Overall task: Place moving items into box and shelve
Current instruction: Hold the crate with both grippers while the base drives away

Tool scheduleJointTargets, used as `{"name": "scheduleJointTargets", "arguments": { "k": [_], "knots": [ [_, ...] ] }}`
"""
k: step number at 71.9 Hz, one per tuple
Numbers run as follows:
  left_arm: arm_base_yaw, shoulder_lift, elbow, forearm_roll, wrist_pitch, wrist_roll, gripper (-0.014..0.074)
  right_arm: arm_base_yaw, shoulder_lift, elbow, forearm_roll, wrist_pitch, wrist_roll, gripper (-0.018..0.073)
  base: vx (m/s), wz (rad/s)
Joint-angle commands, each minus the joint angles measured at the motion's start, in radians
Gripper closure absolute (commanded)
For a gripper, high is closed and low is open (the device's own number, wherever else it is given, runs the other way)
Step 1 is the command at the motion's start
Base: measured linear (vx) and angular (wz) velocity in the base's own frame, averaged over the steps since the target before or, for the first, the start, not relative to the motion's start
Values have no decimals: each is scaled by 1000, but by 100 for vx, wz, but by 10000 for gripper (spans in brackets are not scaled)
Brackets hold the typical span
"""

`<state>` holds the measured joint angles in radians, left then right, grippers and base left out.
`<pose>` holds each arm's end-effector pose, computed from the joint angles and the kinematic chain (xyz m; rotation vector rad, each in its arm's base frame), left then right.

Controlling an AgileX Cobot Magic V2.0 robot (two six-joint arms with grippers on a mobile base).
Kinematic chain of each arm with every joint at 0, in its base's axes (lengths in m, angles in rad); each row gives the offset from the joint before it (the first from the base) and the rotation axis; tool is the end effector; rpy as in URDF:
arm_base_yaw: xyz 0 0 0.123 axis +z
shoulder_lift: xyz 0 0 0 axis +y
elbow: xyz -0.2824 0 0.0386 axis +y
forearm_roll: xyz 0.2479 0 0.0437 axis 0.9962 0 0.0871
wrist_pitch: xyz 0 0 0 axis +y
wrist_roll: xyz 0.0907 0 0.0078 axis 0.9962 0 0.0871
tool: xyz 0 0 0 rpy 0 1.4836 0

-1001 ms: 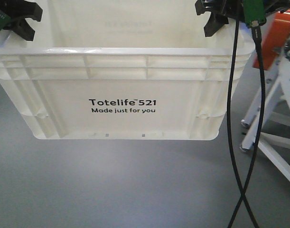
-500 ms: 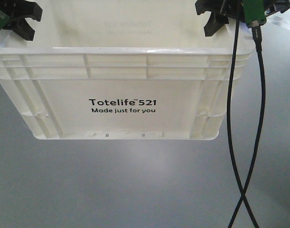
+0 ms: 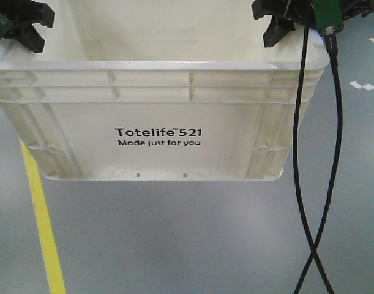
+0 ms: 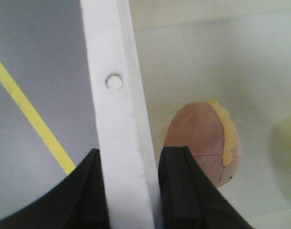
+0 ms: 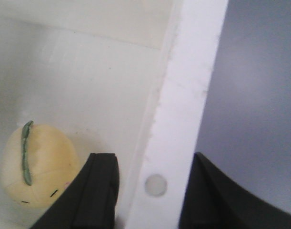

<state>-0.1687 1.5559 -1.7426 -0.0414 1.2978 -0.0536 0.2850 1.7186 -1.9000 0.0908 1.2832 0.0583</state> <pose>0.3120 -0.0568 0.4171 0.1495 2.5952 -0.1364 0.3467 0.1098 0.4073 -0.2928 2.5821 0.2477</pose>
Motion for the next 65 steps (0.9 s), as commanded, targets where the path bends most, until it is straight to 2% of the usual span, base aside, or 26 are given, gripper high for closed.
{"name": "scheduleJointTargets", "arguments": {
  "k": [1,65],
  "knots": [
    [-1,-60,-36,-12,-93,8,597,0,-67,-39,17,-47,-26,562,19,74],
    [-1,-60,-36,-13,-92,8,597,0,-67,-39,17,-33,-26,562,24,81]
  ]
}}
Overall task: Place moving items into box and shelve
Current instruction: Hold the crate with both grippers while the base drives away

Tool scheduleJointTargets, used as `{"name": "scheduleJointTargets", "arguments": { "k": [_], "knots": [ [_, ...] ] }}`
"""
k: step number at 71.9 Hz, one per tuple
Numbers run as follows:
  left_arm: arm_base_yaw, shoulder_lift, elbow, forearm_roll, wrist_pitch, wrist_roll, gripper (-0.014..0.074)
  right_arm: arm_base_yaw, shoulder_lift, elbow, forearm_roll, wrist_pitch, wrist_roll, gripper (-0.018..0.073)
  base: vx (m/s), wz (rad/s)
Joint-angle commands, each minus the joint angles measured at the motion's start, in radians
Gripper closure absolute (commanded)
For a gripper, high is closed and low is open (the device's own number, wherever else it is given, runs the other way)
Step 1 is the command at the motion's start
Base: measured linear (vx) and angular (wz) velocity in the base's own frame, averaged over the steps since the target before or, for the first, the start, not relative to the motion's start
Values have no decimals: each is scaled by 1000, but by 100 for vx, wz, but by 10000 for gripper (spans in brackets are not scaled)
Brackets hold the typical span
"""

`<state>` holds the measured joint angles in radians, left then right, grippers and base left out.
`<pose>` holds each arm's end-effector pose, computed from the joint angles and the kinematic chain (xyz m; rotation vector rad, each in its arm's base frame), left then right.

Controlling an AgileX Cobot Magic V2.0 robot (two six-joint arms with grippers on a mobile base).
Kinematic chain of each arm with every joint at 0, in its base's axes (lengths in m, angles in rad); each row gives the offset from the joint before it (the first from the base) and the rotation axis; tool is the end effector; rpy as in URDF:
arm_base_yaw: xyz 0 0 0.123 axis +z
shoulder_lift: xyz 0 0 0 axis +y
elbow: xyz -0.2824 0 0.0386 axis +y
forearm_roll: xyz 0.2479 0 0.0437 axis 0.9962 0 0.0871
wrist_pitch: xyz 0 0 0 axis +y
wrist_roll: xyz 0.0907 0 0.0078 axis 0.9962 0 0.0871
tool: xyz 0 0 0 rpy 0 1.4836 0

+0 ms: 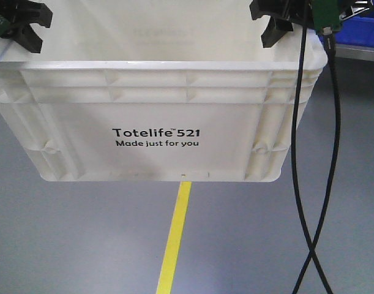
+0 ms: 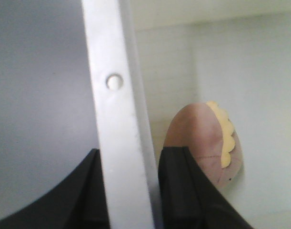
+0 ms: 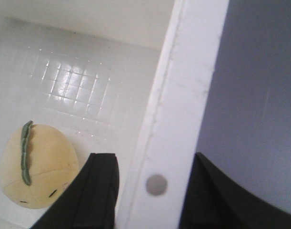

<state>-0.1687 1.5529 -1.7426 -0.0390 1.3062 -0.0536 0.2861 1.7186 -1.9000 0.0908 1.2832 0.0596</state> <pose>0.3105 -0.0564 0.4177 0.1501 2.6004 -0.1326 0.3466 0.1102 0.4073 -0.2925 2.5823 0.2486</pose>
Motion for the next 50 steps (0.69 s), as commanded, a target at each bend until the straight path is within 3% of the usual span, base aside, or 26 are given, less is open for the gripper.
{"name": "scheduleJointTargets", "arguments": {
  "k": [1,23,50],
  "knots": [
    [-1,-57,-36,-15,-100,8,597,-1,-67,-39,17,-33,-28,562,30,62],
    [-1,-57,-36,-15,-100,8,597,-1,-67,-39,17,-30,-28,562,34,46],
    [-1,-57,-36,-15,-100,8,597,-1,-67,-39,17,-30,-28,562,43,20]
  ]
}}
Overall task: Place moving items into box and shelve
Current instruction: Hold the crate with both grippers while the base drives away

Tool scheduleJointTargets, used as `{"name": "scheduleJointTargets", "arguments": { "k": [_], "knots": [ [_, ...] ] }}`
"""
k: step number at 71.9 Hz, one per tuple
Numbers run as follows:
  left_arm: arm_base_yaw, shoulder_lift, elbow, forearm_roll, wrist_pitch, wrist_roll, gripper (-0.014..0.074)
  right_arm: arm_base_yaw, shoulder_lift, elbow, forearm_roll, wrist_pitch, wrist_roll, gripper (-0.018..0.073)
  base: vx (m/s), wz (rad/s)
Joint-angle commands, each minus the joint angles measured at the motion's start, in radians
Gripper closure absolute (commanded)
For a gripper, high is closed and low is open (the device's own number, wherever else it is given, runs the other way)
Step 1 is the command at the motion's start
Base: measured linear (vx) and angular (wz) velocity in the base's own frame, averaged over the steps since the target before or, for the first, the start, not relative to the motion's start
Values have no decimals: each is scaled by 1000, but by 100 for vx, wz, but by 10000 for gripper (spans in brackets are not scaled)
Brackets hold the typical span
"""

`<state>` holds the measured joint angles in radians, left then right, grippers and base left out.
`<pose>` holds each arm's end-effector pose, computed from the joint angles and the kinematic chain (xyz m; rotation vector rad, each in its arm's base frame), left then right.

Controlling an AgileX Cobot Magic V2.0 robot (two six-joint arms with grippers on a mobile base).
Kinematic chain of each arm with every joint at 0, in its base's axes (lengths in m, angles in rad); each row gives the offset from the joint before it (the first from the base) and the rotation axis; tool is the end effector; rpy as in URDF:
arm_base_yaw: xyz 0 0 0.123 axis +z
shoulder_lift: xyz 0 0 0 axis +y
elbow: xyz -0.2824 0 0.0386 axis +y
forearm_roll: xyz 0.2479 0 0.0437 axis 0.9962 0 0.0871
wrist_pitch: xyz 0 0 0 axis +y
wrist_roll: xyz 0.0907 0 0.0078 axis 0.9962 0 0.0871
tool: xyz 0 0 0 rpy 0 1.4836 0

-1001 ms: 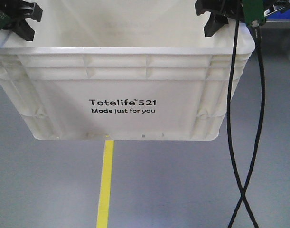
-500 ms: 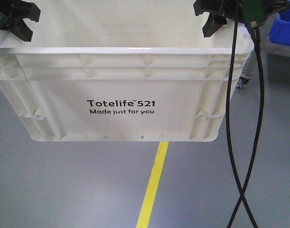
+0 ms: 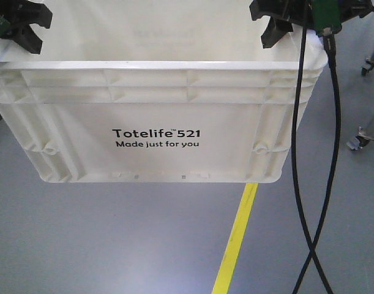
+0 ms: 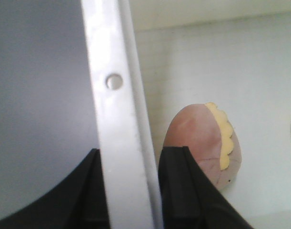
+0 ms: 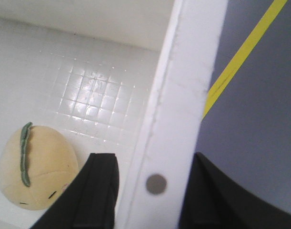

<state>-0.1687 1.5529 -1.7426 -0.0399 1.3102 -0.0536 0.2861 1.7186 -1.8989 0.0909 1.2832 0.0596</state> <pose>0.3102 -0.0564 0.4175 0.1505 2.6044 -0.1334 0.3466 0.1102 0.4070 -0.2926 2.5834 0.2485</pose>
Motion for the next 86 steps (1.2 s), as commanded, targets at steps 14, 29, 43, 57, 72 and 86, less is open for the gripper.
{"name": "scheduleJointTargets", "arguments": {
  "k": [14,29,43,57,72,86],
  "knots": [
    [-1,-57,-36,-14,-104,8,597,-1,-67,-40,17,-30,-28,562,48,10],
    [-1,-57,-36,-14,-104,8,597,-1,-67,-40,17,-30,-28,562,50,6],
    [-1,-57,-36,-14,-104,8,597,-1,-67,-40,17,-29,-28,562,51,-3],
    [-1,-57,-36,-14,-104,8,597,-1,-67,-40,17,-29,-28,562,51,-8],
    [-1,-57,-36,-14,-104,8,597,-1,-67,-40,17,-29,-28,562,54,-14],
    [-1,-57,-36,-13,-104,8,597,-1,-67,-40,17,-29,-28,562,56,-19]
  ]
}}
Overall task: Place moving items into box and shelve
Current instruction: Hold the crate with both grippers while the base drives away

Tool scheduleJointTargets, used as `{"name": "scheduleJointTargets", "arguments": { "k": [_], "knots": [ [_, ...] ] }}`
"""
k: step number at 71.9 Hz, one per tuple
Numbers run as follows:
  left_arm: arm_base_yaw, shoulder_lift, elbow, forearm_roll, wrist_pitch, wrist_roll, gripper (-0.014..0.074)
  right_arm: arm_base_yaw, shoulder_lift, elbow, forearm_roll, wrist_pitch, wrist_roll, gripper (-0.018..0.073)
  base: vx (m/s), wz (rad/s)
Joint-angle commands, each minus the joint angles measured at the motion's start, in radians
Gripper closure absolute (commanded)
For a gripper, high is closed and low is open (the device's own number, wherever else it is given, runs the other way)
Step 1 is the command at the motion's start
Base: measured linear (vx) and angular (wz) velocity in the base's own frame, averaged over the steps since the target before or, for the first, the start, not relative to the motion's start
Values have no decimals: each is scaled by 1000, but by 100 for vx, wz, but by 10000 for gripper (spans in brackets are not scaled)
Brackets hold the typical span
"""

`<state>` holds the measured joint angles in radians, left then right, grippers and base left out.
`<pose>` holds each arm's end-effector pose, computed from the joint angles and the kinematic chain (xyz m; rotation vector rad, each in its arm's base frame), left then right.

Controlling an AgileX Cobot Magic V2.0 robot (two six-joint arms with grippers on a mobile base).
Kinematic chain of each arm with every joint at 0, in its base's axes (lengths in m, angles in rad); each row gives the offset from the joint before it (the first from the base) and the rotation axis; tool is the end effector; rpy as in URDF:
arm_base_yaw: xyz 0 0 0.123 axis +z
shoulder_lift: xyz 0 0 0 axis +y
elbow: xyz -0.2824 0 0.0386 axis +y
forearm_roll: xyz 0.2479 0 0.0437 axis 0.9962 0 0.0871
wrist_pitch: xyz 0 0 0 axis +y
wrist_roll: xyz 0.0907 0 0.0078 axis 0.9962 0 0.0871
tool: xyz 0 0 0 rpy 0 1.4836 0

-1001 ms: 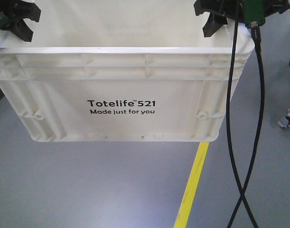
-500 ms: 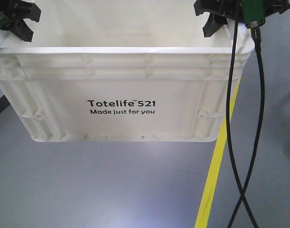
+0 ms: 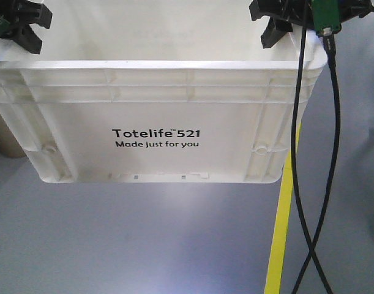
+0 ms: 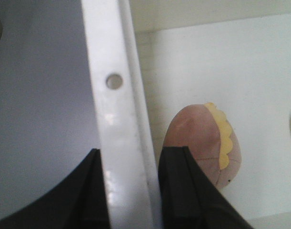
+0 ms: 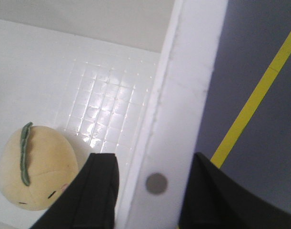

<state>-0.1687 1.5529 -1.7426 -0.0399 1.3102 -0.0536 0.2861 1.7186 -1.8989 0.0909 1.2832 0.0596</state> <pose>0.3102 -0.0564 0.4175 0.1505 2.6044 -0.1334 0.3466 0.1102 0.4070 -0.2926 2.5834 0.2485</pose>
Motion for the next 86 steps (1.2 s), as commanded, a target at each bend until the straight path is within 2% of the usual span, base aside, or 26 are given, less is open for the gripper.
{"name": "scheduleJointTargets", "arguments": {
  "k": [1,86],
  "knots": [
    [-1,-57,-36,-13,-104,8,597,-1,-67,-40,17,-29,-28,562,57,-22],
    [-1,-57,-36,-13,-105,8,597,-1,-67,-40,17,-26,-28,562,59,-18]
  ]
}}
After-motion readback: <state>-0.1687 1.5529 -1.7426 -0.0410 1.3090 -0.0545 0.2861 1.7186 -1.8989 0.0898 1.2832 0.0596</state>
